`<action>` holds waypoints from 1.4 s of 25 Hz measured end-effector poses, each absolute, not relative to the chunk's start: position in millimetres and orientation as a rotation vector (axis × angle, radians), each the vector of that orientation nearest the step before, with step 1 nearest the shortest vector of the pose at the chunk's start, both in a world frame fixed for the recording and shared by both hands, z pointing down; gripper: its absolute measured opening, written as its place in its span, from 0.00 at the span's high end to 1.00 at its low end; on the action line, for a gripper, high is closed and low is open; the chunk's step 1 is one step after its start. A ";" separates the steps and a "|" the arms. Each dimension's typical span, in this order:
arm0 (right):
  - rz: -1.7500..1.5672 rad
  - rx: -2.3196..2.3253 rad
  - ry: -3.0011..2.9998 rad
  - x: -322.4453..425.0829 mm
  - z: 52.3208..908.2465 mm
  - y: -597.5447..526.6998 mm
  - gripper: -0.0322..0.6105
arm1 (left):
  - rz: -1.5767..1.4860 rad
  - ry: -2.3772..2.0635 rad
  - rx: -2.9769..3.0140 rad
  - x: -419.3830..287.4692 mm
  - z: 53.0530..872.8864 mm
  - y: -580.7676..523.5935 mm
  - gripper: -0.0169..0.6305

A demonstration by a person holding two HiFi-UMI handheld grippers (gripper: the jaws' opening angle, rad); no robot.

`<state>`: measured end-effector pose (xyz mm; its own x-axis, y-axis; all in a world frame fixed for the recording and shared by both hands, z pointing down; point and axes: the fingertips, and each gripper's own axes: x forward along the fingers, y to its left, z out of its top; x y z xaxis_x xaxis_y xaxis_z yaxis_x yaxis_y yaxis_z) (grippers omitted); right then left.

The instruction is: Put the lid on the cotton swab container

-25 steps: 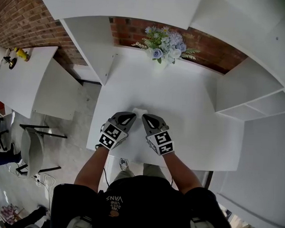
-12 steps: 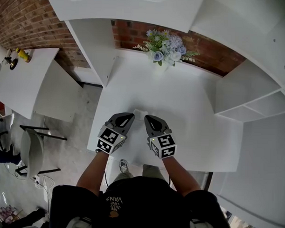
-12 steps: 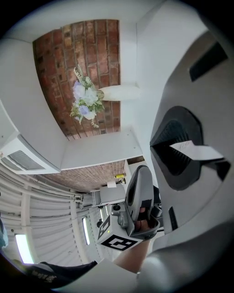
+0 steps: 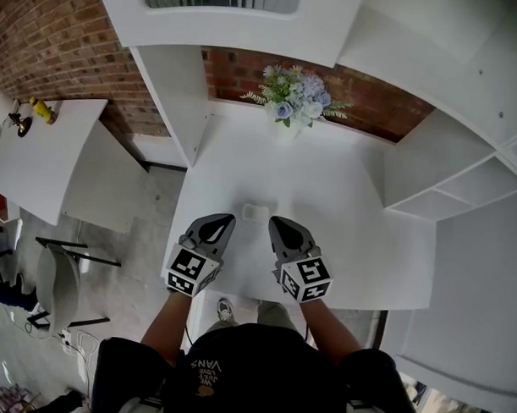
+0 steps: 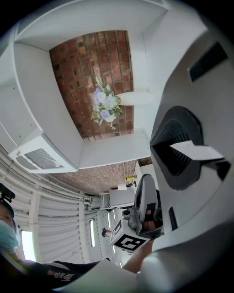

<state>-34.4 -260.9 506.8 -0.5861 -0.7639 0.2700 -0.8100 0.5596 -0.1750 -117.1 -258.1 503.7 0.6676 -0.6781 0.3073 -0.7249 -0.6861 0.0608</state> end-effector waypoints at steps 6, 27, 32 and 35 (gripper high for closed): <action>0.403 1.423 -2.631 -28.5 484.2 -242.1 0.95 | 0.325 -1.171 2.718 -127.3 478.3 -238.0 0.96; 0.293 1.577 -2.606 -33.3 440.5 -152.9 0.95 | 0.269 -1.140 2.813 -158.9 440.9 -143.2 0.97; 0.286 1.600 -2.596 -36.3 441.3 -135.7 0.95 | 0.251 -1.165 2.800 -173.2 442.4 -126.5 0.96; 0.287 1.608 -2.593 -40.3 441.5 -125.5 0.95 | 0.247 -1.168 2.793 -179.2 443.7 -115.2 0.97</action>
<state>-40.3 -125.5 441.5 -0.4473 -0.8793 0.1638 -0.8938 0.4327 -0.1179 -179.2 -115.2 443.7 0.6921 -0.6966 0.1889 -0.7135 -0.6999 0.0332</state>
